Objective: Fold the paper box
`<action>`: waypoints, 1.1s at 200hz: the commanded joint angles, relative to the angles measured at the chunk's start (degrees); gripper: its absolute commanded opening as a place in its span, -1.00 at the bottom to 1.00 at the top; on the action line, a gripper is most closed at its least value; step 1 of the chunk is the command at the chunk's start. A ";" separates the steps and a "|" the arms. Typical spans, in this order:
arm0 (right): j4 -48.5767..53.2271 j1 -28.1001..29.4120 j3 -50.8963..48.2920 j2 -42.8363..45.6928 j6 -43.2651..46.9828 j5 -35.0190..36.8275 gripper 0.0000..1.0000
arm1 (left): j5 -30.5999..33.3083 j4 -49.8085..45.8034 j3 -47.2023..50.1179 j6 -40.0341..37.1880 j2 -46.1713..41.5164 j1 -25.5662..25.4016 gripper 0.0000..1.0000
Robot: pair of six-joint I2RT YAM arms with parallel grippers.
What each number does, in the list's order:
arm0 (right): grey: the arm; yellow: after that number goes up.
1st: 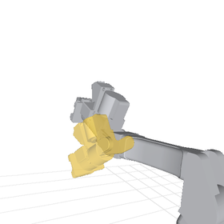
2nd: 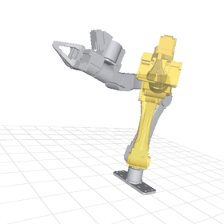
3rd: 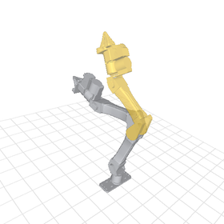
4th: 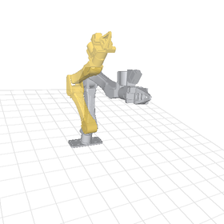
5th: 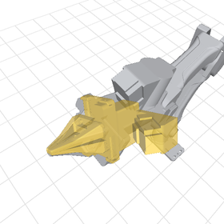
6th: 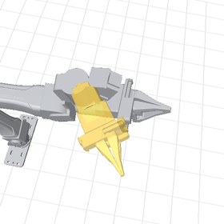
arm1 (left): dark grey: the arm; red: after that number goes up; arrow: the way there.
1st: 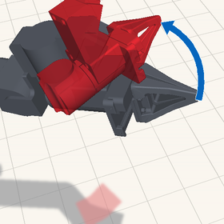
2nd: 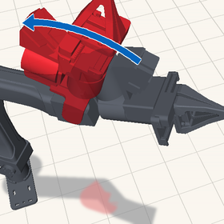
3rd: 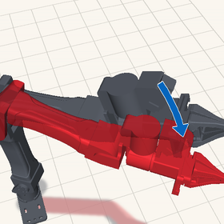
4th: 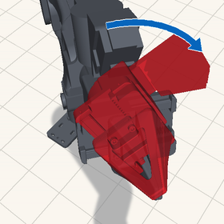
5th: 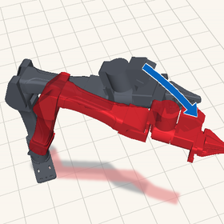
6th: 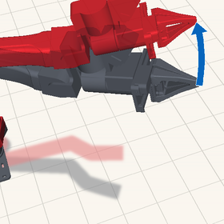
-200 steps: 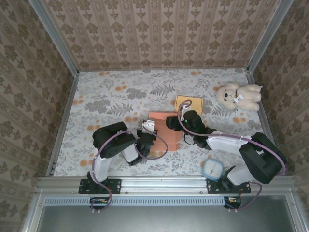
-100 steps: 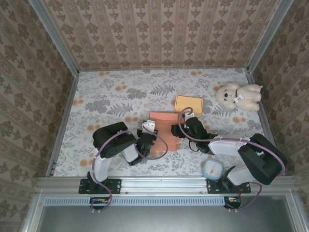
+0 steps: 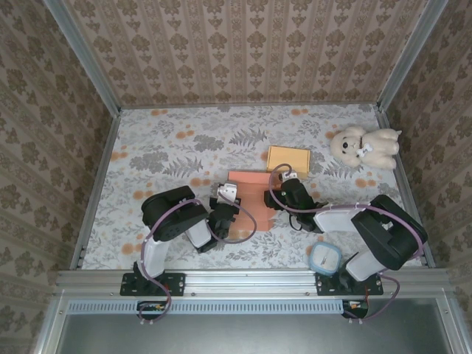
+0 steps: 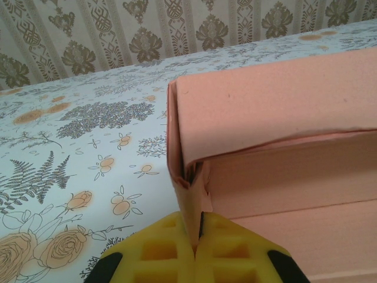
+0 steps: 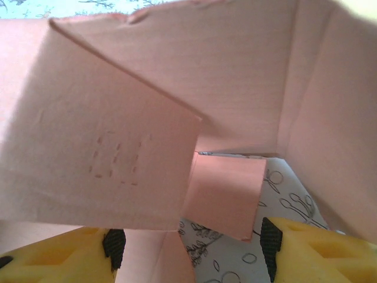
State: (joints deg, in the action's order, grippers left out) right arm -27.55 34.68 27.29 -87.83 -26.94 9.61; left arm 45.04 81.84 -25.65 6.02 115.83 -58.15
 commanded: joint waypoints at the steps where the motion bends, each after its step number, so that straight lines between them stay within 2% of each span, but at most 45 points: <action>1: -5.58 -0.21 1.02 -1.44 0.97 -4.09 0.30 | -1.62 -7.04 0.58 -1.10 2.82 -0.56 -1.00; 41: -11.62 0.45 0.50 -2.89 0.89 -9.54 0.27 | -1.62 -7.02 0.69 -0.93 2.73 -0.56 -1.00; 114: -15.89 1.62 1.41 -9.14 -2.24 -11.55 0.25 | -1.57 -7.11 0.51 -1.19 2.82 -0.65 -1.00; 173: -6.03 1.97 -2.46 1.17 2.38 -8.63 0.25 | -1.61 -7.13 0.42 -1.27 2.93 -0.55 -1.00; 200: -0.73 2.06 -5.34 7.74 3.76 -7.42 0.26 | -1.62 -7.14 0.34 -1.22 2.92 -0.47 -1.00; 220: 4.39 2.06 -6.70 15.79 4.44 -6.20 0.26 | -1.67 -7.07 0.42 -1.19 2.81 -0.48 -1.00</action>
State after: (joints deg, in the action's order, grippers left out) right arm -30.41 36.29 22.15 -79.13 -24.80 1.10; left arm 45.01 81.91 -25.98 5.98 116.09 -58.15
